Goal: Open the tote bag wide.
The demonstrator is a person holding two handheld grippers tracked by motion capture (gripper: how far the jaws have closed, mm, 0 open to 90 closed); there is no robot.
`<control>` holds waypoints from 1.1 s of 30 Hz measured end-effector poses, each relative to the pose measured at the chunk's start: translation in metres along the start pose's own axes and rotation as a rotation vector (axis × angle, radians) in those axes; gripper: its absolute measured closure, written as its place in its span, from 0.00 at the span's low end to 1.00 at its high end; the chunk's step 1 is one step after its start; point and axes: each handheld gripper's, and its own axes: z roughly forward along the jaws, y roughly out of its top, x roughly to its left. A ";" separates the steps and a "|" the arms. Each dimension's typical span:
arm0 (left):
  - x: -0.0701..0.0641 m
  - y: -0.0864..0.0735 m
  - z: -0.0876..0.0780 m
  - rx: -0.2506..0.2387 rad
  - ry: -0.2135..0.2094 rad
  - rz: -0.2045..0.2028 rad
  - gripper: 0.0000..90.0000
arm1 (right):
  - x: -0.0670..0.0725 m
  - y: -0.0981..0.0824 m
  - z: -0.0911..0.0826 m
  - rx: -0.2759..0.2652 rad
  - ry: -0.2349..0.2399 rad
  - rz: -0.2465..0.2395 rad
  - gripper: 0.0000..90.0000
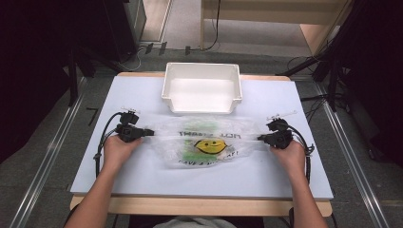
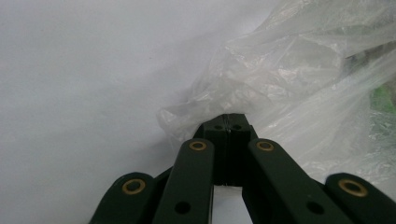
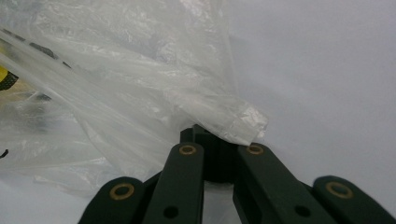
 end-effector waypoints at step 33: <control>-0.017 0.009 0.000 0.025 -0.034 0.080 1.00 | 0.015 0.011 0.006 0.012 0.035 -0.041 1.00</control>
